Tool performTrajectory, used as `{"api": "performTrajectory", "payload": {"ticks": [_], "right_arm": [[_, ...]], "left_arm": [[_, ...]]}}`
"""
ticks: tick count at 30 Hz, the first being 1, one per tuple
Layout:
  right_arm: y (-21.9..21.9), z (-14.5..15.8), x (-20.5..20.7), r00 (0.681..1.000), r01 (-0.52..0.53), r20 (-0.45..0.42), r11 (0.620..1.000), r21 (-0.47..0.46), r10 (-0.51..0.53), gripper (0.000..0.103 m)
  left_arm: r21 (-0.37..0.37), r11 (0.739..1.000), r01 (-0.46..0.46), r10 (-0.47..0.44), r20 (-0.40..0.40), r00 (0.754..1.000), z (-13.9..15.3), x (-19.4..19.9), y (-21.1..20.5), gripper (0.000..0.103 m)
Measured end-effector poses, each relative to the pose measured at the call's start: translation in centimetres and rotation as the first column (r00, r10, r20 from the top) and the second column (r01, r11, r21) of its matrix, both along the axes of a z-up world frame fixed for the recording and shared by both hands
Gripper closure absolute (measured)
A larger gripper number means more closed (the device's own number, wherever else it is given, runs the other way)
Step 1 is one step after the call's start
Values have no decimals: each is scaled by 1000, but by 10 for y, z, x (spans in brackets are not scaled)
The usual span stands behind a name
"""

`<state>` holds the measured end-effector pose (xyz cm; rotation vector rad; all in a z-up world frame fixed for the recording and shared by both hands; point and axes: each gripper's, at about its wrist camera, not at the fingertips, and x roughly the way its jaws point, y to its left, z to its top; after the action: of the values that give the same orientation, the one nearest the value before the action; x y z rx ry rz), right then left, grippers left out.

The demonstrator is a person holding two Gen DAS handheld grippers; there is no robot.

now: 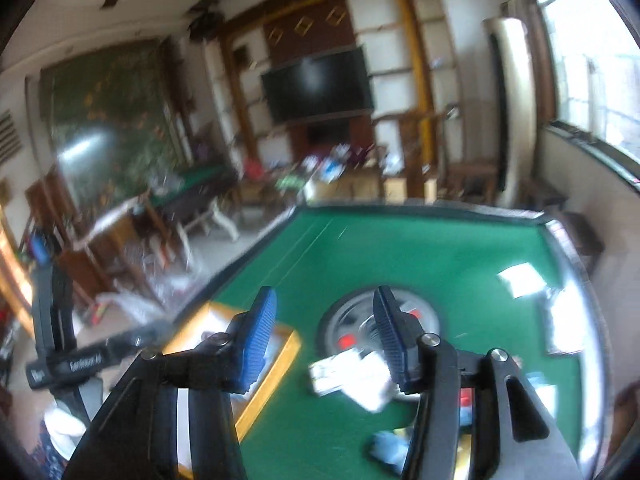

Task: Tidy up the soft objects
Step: 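Carry sock bundle into yellow box with left tool while right tool drops wipes there, then grasp lemon-print tissue pack with left tool while right tool grasps a blue cloth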

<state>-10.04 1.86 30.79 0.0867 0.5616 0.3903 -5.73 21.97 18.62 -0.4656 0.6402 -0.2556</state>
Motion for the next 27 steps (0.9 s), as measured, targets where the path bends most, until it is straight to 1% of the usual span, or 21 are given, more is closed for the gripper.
{"api": "performTrajectory", "payload": {"ticks": [1,2,3,4,6,7,9,10,11,12,13,15,16,18,20,21,22,24,25,26,27], "right_arm": [[-14,22,-6,999,24,22,1000,11,-24,56],[-26,46,-13,997,52,51,999,12,-52,55],[-34,65,-20,994,75,76,997,6,-75,52],[-45,94,-29,988,108,113,994,-12,-106,49],[-49,135,-42,975,159,167,986,-58,-147,42],[-53,164,-49,964,195,202,976,-92,-174,41],[-51,204,-57,947,241,251,961,-136,-202,35],[-52,225,-61,932,280,283,947,-156,-228,32],[-53,242,-63,916,317,310,934,-165,-256,24],[-51,253,-63,906,341,324,924,-171,-274,15],[-52,260,-62,902,354,325,918,-180,-285,11],[-50,254,-58,906,347,315,921,-177,-281,10],[-49,239,-55,915,325,301,934,-150,-270,10],[-58,204,-46,940,269,249,956,-115,-234,10],[-66,153,-34,962,233,174,966,-110,-212,10],[-63,121,-25,972,207,130,973,-97,-194,10],[-64,95,-18,977,194,105,978,-81,-185,10],[-72,48,-10,976,202,94,978,-52,-196,10],[-77,29,-5,975,204,93,978,-34,-200,10],[-79,3,1,975,207,88,978,-5,-206,10],[-87,-15,5,973,216,85,976,18,-216,10]], "left_arm": [[0,1000,26,-26,27,999,19,-8,-9,31],[8,999,46,-46,47,998,32,-12,-16,29],[27,997,71,-73,77,994,51,-18,-25,28],[44,996,83,-88,104,991,67,-22,-32,27],[80,992,94,-105,148,983,95,-26,-43,22],[101,990,101,-117,166,979,109,-26,-51,22],[123,987,103,-125,184,975,126,-24,-58,22],[133,986,100,-124,189,974,133,-22,-61,22],[146,985,95,-122,191,974,140,-18,-65,22],[160,983,92,-122,190,974,144,-13,-69,22],[167,982,90,-121,189,974,144,-8,-70,22],[160,983,85,-114,180,977,137,1,-72,21],[152,984,88,-113,169,979,131,3,-72,21],[127,987,101,-116,114,987,106,15,-73,21],[137,985,104,-112,49,992,77,32,-76,21],[148,984,100,-104,17,994,61,42,-76,21],[151,984,97,-97,-6,995,50,49,-78,21],[146,985,96,-88,-62,994,24,67,-80,21],[141,985,98,-87,-78,993,15,72,-82,21],[132,986,101,-87,-109,990,1,82,-83,21],[127,987,99,-82,-131,988,-11,90,-84,21]]}}
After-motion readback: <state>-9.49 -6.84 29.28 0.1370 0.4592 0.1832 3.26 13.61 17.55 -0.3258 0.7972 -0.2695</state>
